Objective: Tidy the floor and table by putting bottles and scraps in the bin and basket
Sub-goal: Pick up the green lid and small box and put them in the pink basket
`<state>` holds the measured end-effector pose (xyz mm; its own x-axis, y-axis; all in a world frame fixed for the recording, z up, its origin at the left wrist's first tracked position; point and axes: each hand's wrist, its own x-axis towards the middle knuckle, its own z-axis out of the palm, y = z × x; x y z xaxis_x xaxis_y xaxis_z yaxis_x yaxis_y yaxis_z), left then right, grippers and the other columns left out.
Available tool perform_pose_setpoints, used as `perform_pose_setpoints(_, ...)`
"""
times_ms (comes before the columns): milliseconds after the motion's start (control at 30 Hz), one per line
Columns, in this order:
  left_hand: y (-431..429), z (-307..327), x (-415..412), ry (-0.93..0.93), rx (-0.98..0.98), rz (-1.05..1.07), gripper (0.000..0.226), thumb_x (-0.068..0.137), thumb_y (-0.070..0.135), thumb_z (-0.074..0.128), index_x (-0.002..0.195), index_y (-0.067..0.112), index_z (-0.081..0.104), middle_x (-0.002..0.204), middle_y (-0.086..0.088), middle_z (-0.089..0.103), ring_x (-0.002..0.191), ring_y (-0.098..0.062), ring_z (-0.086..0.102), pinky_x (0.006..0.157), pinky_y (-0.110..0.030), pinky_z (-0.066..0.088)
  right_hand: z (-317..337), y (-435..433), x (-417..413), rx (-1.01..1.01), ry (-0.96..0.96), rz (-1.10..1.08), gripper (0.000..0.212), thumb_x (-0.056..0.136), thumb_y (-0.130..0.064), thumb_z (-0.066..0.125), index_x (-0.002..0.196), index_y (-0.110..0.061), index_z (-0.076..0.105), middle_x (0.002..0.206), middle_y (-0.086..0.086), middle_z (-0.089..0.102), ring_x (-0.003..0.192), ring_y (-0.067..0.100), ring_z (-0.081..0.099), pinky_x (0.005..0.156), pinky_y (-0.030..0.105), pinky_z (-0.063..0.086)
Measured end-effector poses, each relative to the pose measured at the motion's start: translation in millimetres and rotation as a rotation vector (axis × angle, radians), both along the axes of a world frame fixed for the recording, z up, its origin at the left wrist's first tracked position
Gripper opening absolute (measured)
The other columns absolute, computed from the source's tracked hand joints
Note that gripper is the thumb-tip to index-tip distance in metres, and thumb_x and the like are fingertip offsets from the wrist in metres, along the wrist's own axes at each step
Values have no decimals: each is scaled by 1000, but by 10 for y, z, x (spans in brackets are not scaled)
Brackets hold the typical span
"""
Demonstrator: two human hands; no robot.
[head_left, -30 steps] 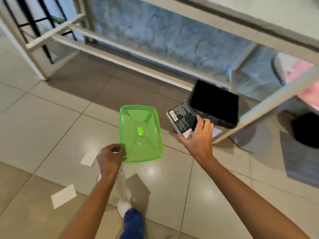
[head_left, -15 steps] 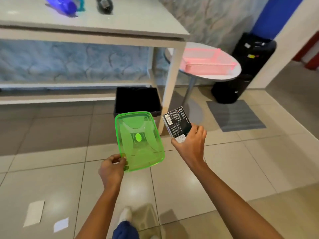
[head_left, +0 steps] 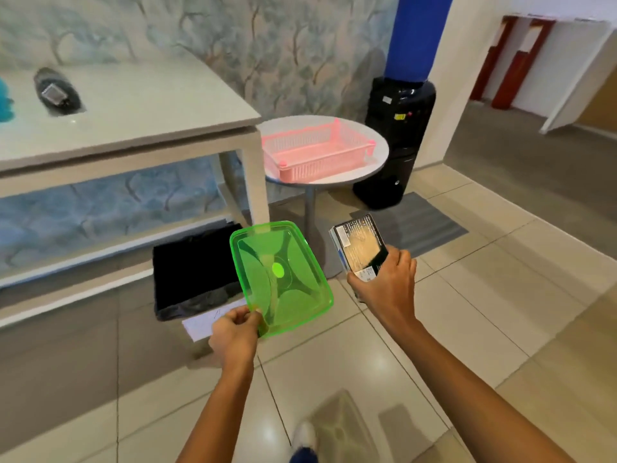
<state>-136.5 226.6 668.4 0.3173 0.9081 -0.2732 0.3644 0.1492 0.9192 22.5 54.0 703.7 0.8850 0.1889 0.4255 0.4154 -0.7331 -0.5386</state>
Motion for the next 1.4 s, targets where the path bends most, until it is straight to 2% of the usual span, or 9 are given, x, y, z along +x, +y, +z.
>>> perform_pose_setpoints(167, 419, 16, 961, -76, -47, -162, 15, 84, 14, 70, 97, 7, 73, 90, -14, 74, 86, -29, 70, 86, -40, 55, 113, 281, 837, 51, 41, -71, 83, 67, -46, 81, 128, -4, 45, 118, 12, 48, 110, 24, 43, 92, 38, 46)
perform_pose_setpoints(300, 728, 78, 1684, -89, -6, -238, 18, 82, 20, 73, 96, 10, 74, 84, -8, 75, 75, -20, 69, 71, -28, 55, 201, 542, 1443, 68, 44, -117, 82, 68, -46, 81, 128, -4, 45, 118, 12, 48, 110, 24, 43, 92, 37, 45)
perform_pose_setpoints(400, 922, 138, 2193, -141, -57, -279, 20, 81, 18, 75, 98, 9, 74, 88, -12, 74, 87, -27, 71, 89, -43, 55, 243, 708, 1816, 93, 54, -159, 81, 68, -46, 81, 128, -4, 47, 117, 11, 48, 110, 23, 43, 92, 35, 43)
perform_pose_setpoints(533, 1146, 261, 2778, -178, -76, -295, 16, 81, 17, 75, 95, 9, 74, 86, -10, 73, 88, -30, 71, 90, -46, 55, 251, 901, 2285, 119, 43, -177, 82, 67, -46, 81, 129, -5, 46, 116, 9, 48, 110, 22, 42, 91, 37, 44)
perform_pose_setpoints(767, 1683, 301, 3888, -216, -35, -273, 21, 85, 12, 69, 102, 0, 69, 87, -14, 71, 72, -20, 65, 55, -12, 55, 200, 1298, 3414, 156, 59, -136, 80, 66, -44, 81, 127, -4, 47, 112, 10, 48, 106, 21, 41, 87, 34, 43)
perform_pose_setpoints(933, 1972, 379, 4744, -180, -9, -163, 24, 88, 13, 66, 108, 0, 67, 102, -20, 70, 91, -34, 68, 86, -42, 57, 254, 1709, 4361, 169, 95, -62, 81, 67, -47, 80, 128, -5, 46, 114, 11, 47, 109, 22, 40, 89, 37, 44)
perform_pose_setpoints(1067, 2226, 489, 5379, -156, -24, -167, 20, 91, 8, 61, 109, -2, 62, 99, -16, 64, 78, -26, 65, 59, -25, 58, 285, 2031, 5064, 159, 112, 35, 84, 68, -48, 79, 132, -7, 42, 119, 10, 45, 112, 22, 40, 91, 38, 45)
perform_pose_setpoints(1167, 2465, 524, 5762, -82, -15, -146, 24, 93, 6, 58, 114, -6, 60, 101, -16, 63, 83, -27, 63, 69, -33, 56, 286, 2259, 5494, 159, 144, 73, 81, 69, -44, 79, 131, -7, 42, 120, 11, 45, 113, 24, 40, 94, 38, 42)
perform_pose_setpoints(1400, 3150, 196, 6386, 1, -157, -41, 11, 92, -1, 58, 100, -7, 60, 93, -20, 59, 66, -26, 58, 48, -26, 56, 125, 2947, 6273, 161, 186, 131, 77, 70, -41, 80, 127, -2, 47, 115, 14, 49, 107, 28, 45, 93, 41, 43)
